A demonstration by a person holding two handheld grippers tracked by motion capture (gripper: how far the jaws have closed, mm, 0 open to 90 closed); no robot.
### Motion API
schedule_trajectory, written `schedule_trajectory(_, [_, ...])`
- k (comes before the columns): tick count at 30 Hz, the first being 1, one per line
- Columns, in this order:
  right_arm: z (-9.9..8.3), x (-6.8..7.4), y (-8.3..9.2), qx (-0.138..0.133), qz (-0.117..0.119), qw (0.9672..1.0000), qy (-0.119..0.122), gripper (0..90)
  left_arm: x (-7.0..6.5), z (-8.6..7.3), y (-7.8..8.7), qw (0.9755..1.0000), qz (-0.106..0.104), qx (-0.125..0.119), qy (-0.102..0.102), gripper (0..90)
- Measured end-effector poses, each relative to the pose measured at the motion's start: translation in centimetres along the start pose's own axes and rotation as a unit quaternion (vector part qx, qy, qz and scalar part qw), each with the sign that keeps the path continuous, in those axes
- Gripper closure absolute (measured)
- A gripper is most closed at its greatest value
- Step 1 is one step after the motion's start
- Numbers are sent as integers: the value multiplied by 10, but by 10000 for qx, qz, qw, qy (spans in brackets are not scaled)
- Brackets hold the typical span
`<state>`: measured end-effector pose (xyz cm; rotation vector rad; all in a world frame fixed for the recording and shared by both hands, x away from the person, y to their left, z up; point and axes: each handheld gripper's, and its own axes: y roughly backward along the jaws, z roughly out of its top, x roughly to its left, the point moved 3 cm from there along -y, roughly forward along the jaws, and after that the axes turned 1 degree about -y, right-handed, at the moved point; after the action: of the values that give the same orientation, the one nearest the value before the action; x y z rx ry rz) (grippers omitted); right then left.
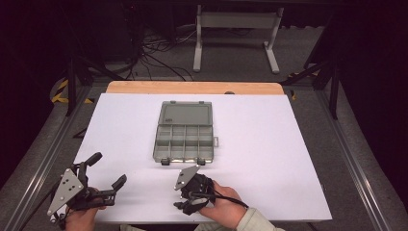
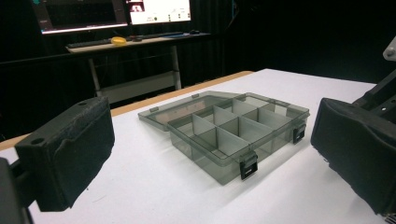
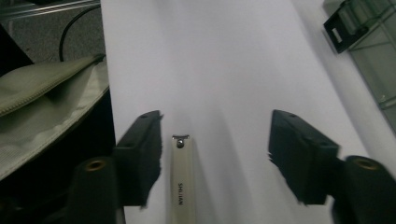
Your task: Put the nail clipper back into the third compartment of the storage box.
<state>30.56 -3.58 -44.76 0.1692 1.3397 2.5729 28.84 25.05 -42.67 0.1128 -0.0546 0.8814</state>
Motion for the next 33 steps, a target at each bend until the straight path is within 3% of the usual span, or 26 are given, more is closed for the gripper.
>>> schedule_trajectory(4, [0,4,-2,47,108,9999,63,194,0,0,0,10000,0,1,-1,5])
schedule_trajectory(13, [0,8,-6,105,227,9995,182,168,0,0,0,10000,2,5,7,5])
schedule_trajectory(16, [0,11,-9,162,259,9991,283,209,0,0,0,10000,-6,-1,-4,5])
schedule_trajectory(24, [-3,12,-15,326,358,9980,414,444,0,0,0,10000,0,0,-3,5])
schedule_trajectory(33, [-5,12,-19,513,248,9971,496,673,0,0,0,10000,-6,-7,-8,5])
